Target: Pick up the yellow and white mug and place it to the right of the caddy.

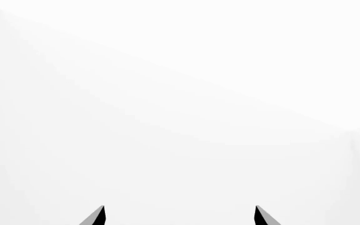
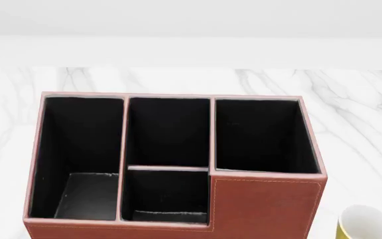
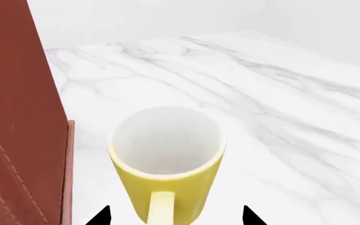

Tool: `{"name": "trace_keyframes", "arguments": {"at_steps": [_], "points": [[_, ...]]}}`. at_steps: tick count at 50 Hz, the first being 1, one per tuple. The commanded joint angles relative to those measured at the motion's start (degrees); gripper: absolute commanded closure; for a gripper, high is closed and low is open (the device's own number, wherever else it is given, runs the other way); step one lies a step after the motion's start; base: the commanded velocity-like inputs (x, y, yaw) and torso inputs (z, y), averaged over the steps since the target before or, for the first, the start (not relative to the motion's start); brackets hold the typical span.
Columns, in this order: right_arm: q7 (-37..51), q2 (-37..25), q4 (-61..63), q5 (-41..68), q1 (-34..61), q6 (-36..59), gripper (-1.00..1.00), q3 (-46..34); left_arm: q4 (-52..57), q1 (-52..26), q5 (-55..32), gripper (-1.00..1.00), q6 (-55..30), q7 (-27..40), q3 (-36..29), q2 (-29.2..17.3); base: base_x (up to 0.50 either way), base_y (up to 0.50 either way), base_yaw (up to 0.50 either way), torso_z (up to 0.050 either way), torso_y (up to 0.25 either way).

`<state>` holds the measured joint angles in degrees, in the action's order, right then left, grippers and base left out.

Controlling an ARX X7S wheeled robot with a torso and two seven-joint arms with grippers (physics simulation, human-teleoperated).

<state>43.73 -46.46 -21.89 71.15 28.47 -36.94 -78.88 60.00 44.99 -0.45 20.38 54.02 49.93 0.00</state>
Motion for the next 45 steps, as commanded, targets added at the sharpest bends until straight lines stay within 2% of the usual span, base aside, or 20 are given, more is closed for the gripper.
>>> {"name": "trace_keyframes", "arguments": {"at_steps": [1, 20, 45], "points": [[3.12, -2.83, 4.80, -2.45, -0.28, -1.08, -1.00, 0.08, 0.00, 0.00, -0.01, -1.00, -0.01, -0.01, -0.01, 0.00, 0.00, 0.00, 0.00, 0.000, 0.000], [7.76, -8.25, 13.58, -6.23, -1.34, -4.17, -1.00, 1.13, 0.00, 0.00, -0.47, -1.00, -0.09, -0.17, 0.44, 0.00, 0.00, 0.00, 0.00, 0.000, 0.000], [20.44, -20.00, 33.47, -19.34, -0.58, -4.53, -1.00, 2.93, 0.00, 0.00, -0.59, -1.00, -0.06, -0.30, 0.50, 0.00, 0.00, 0.00, 0.00, 0.000, 0.000]]}}
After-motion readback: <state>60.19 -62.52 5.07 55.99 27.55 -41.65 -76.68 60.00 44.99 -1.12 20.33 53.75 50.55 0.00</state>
